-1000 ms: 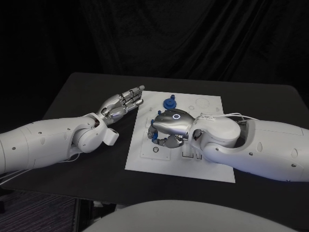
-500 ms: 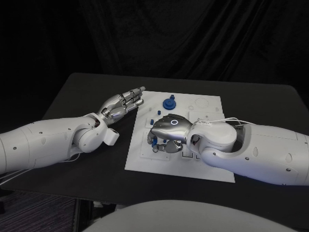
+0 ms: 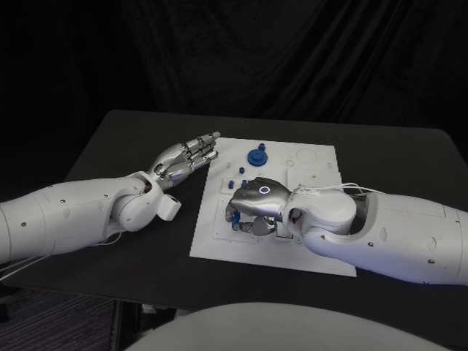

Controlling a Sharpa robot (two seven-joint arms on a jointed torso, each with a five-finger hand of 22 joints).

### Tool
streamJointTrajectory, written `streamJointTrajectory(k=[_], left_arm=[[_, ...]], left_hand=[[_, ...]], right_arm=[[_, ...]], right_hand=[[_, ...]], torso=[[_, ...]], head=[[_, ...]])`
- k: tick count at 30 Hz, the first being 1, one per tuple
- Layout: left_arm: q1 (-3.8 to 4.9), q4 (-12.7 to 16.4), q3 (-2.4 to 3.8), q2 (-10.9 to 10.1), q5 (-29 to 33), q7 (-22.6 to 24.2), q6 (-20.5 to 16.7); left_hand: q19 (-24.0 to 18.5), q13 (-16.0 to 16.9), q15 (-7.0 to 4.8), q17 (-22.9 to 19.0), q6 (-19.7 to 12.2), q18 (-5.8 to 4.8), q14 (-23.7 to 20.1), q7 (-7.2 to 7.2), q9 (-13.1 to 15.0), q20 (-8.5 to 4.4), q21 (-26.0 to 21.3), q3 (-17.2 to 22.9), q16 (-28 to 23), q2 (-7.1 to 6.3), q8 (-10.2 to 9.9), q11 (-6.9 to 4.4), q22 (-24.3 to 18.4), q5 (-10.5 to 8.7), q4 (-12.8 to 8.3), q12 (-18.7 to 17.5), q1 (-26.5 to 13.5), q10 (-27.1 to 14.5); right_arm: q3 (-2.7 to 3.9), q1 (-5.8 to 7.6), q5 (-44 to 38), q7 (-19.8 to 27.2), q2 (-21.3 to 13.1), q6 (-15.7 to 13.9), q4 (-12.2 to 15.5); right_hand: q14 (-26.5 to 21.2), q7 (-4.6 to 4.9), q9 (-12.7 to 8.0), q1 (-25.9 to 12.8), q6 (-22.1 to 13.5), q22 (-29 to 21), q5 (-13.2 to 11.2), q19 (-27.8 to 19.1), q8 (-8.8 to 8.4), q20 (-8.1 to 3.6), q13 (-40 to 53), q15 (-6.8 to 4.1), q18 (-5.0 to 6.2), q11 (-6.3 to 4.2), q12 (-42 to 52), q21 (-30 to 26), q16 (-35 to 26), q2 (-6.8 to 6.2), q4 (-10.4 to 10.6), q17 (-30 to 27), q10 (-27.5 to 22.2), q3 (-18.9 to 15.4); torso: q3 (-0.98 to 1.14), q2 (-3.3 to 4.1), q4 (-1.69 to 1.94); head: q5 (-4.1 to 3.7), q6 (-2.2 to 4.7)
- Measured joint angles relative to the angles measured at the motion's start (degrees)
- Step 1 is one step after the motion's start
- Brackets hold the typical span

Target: Assemble the parts on the task board

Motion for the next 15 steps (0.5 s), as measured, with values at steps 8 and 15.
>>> streamJointTrajectory(k=[8,15], left_arm=[[-0.04,-0.1,0.00,0.0,0.0,0.0,0.1],[-0.06,-0.1,0.00,0.0,0.0,0.0,0.1]], left_hand=[[0.0,0.0,0.00,0.0,0.0,0.01,0.0,0.00,0.0,0.00,0.0,0.2,0.0,0.00,0.0,0.00,0.0,0.00,-0.2,0.0,0.0,0.0],[0.0,0.0,0.00,0.0,0.0,0.00,0.0,0.00,0.0,0.00,0.0,0.2,0.0,0.00,0.0,0.00,0.0,0.00,-0.2,0.0,0.0,0.0]], right_arm=[[0.00,-0.63,-0.2,0.1,0.0,0.0,-0.6],[0.00,-0.78,-0.2,0.1,0.0,0.0,-0.9]], right_hand=[[0.0,0.00,0.0,-0.1,0.0,0.0,0.0,0.0,0.00,0.00,0.0,0.00,0.00,0.00,-0.1,0.0,0.0,-0.06,0.0,0.1,0.0,0.0],[0.0,0.00,0.0,-0.1,0.0,0.0,-0.2,0.0,0.00,0.00,0.0,0.00,0.00,0.00,-0.2,0.0,0.0,-0.06,-0.2,0.0,0.0,0.2]], torso=[[-0.02,0.00,-0.02],[-0.02,0.00,-0.02]], head=[[-0.10,0.00],[-0.07,0.00]])
